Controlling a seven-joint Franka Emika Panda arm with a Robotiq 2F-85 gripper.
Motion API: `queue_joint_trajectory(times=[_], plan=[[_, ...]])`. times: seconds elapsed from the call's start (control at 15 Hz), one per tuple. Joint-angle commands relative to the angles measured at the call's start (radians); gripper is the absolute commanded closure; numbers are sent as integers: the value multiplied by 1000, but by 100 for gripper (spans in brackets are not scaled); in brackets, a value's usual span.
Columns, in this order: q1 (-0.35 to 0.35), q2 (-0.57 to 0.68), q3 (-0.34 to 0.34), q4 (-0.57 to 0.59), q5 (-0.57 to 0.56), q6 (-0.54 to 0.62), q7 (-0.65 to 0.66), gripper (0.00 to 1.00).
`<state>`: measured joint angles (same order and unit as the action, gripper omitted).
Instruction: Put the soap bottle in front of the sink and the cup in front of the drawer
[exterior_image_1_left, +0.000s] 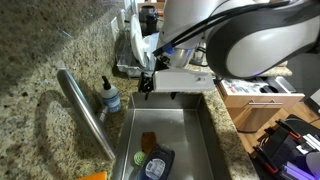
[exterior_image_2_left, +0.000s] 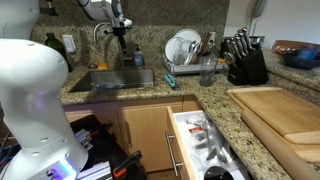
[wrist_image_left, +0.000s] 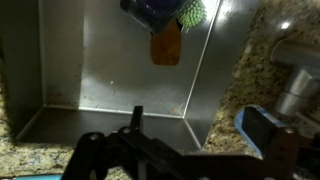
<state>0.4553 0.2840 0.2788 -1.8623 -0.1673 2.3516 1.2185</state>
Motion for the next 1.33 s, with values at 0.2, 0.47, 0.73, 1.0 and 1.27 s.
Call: queue_joint_trajectory(times=[0.2,0.47,0.73,1.0,1.27], plan=[[75,283,-87,317,-117,11,186,0],[93,266,-108,279,-75,35,162,0],[107,269,-129,300,-91,53,183,0],[108,310,-113,416,0,129,197,0],[118,280,-129,367,-11,102,175,0]])
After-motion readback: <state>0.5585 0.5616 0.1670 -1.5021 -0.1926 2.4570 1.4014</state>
